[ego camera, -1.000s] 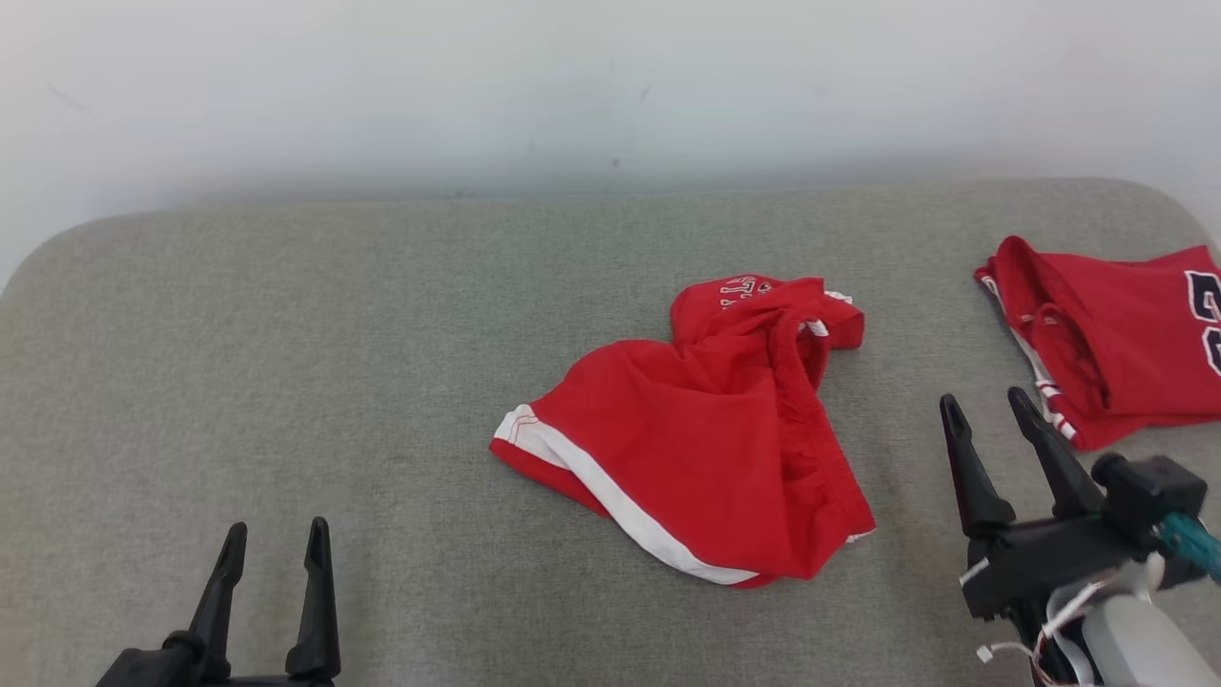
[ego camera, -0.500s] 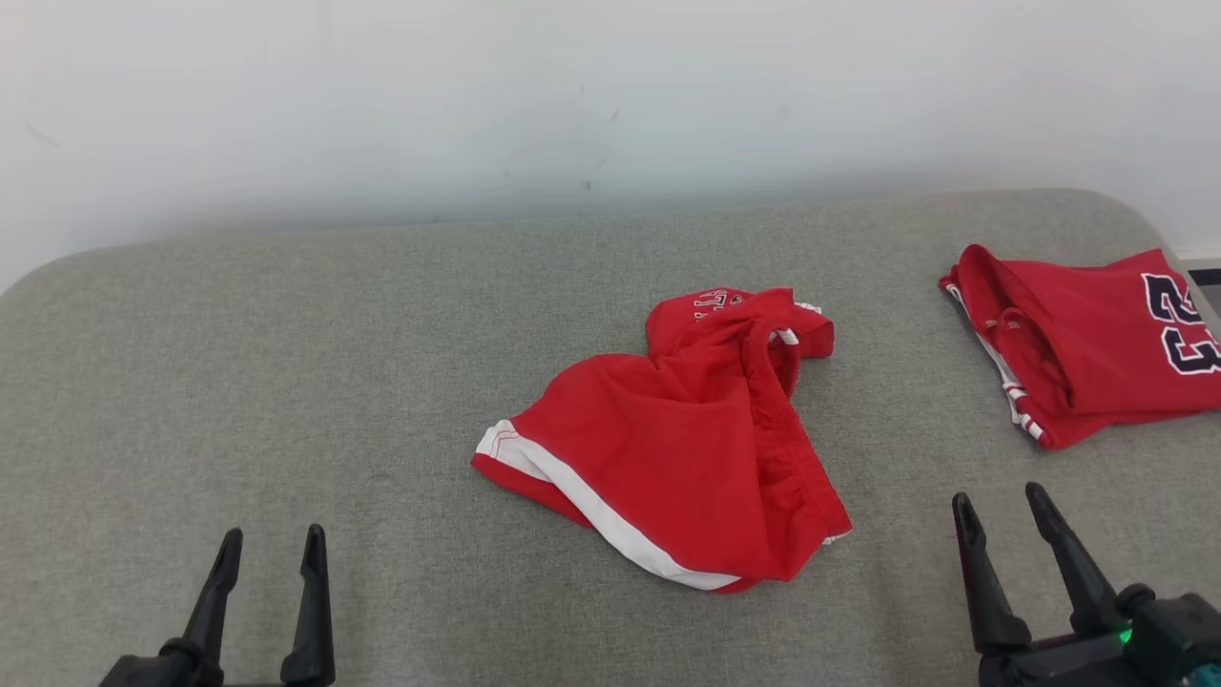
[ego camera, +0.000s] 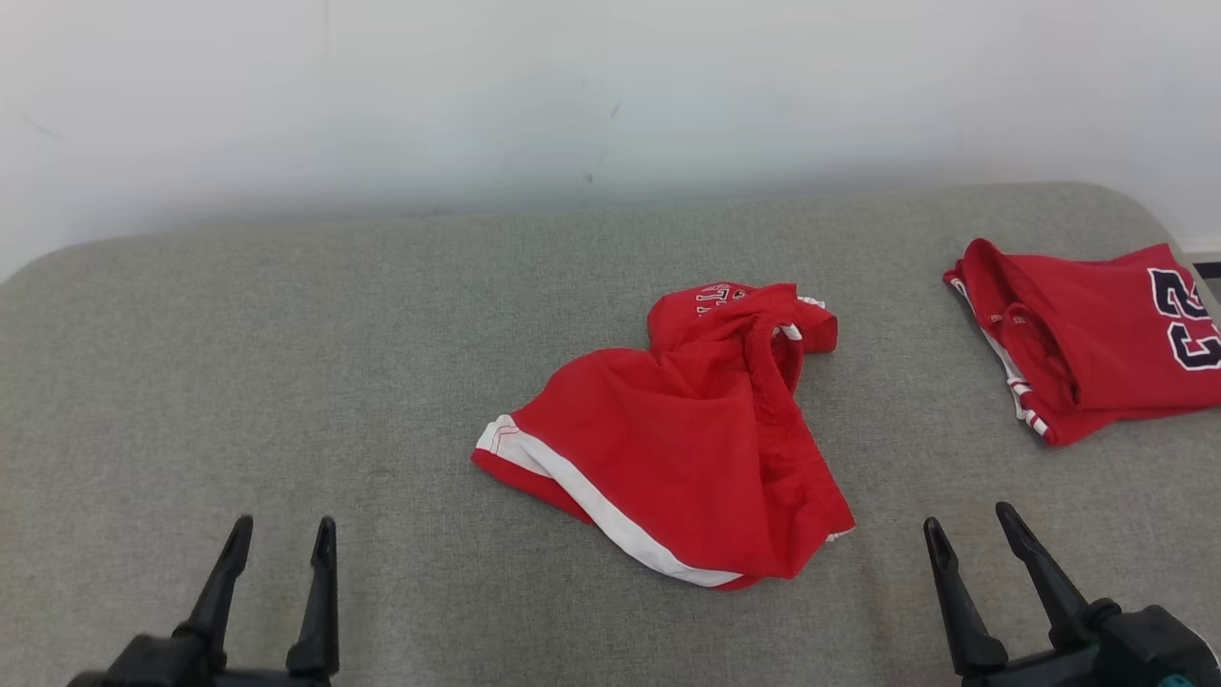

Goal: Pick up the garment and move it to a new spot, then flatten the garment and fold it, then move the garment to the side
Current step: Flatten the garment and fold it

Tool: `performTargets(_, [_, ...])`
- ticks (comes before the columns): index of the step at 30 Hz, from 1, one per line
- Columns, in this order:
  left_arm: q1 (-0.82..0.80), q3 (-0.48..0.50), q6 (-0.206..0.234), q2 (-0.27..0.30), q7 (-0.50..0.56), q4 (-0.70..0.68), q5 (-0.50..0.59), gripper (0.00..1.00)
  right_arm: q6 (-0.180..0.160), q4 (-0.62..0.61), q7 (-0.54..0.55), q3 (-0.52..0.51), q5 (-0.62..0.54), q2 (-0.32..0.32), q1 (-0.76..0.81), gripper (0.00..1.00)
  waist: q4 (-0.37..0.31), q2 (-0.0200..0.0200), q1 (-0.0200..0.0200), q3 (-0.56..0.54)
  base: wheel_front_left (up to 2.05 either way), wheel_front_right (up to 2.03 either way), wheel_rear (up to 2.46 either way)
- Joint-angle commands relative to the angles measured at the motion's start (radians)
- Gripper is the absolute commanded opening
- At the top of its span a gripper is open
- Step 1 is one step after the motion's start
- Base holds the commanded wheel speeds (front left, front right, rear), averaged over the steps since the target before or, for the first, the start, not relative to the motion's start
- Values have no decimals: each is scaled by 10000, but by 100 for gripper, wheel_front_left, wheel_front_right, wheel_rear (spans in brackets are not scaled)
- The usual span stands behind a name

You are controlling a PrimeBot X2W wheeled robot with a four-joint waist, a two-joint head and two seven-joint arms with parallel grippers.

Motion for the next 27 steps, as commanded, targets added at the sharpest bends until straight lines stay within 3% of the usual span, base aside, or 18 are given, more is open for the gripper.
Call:
performTargets(1, [-254,-76,14,113,-17,23,74,100,-27,80,-3,79,-36,-135,-144,100,-14,0,0,94,0,0,0])
performTargets(7, [-1564,-1172,16,1153,-17,664,-301,100,-28,720,-1,739,58,-882,-763,100,-56,0,0,674,0,0,0])
performTargets(16, [-3811,-3812,17,2750,-12,2226,-1317,100,-28,2023,-3,3471,260,-2389,-2674,100,-304,0,0,1883,0,0,0])
performTargets(27, [-5816,-6488,17,3243,-12,3656,-2580,100,-29,2835,-2,6303,1035,-3223,-5000,100,-392,0,0,2665,0,0,0])
